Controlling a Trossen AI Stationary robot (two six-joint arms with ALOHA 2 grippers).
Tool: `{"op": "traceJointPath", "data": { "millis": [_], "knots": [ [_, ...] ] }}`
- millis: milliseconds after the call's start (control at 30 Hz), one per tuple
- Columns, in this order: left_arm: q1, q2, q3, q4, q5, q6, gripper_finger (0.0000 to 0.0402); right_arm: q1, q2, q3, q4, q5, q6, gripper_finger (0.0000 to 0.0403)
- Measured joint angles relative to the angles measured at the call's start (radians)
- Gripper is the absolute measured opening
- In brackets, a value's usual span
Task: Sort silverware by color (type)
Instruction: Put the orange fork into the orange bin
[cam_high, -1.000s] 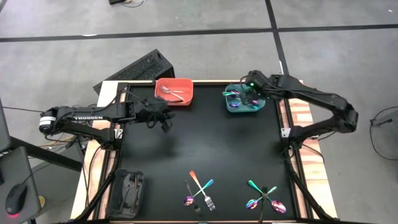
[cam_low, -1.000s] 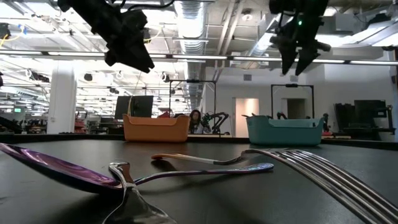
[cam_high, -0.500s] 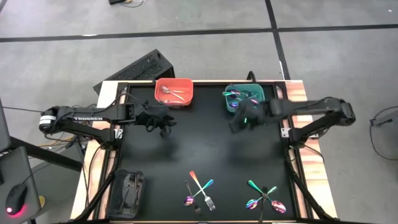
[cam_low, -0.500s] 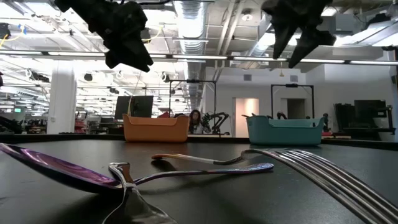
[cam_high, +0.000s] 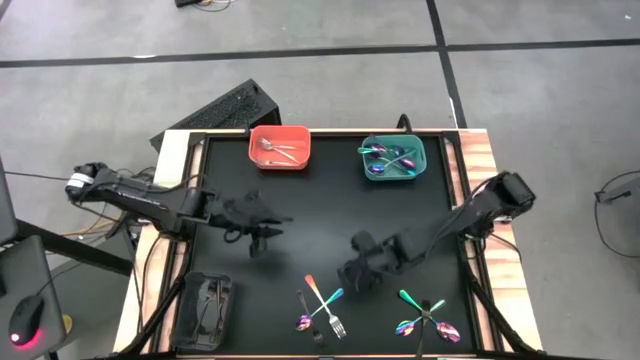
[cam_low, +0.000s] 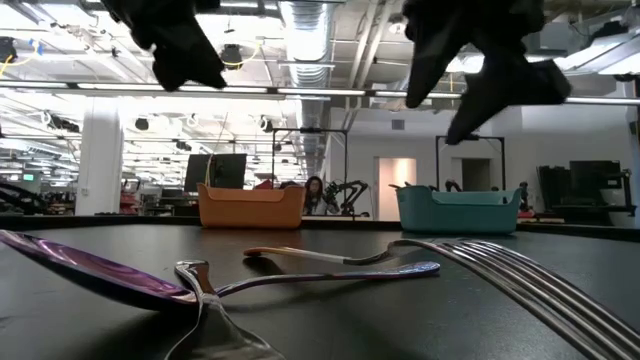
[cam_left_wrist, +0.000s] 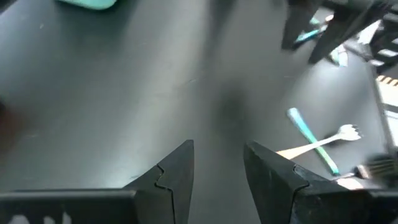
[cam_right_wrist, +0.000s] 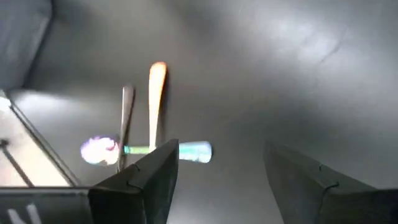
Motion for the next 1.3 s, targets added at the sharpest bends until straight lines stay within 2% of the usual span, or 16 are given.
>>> {"op": "traceJointPath", "data": {
  "millis": [200,367,633,900,1100,1300],
  "knots": [
    [-0.121,0.0,0.0,0.053,-0.058,-0.075,0.0126,0.026,0.1,0.001,0.248,-0.046,0.003,0.0248],
    [-0.176,0.0,0.0,0.047,-0.078,-0.103,0.0126,0.028,0.185,0.026,0.406,-0.178,-0.007,0.0248],
    [-0.237,-0.001,0.001,0.002,-0.154,-0.22,0.0125,0.036,0.311,0.168,0.295,-0.428,-0.076,0.0248],
    [-0.265,0.021,0.004,0.033,-0.218,-0.259,0.0125,0.033,0.412,0.333,0.019,-0.439,-0.138,0.0237],
    [-0.281,0.031,0.0,0.006,-0.221,-0.289,0.0125,0.025,0.437,0.355,0.015,-0.442,-0.159,0.019],
    [-0.282,0.031,0.0,0.011,-0.247,-0.297,0.0125,0.015,0.463,0.353,0.046,-0.49,-0.208,0.0138]
  ]
}}
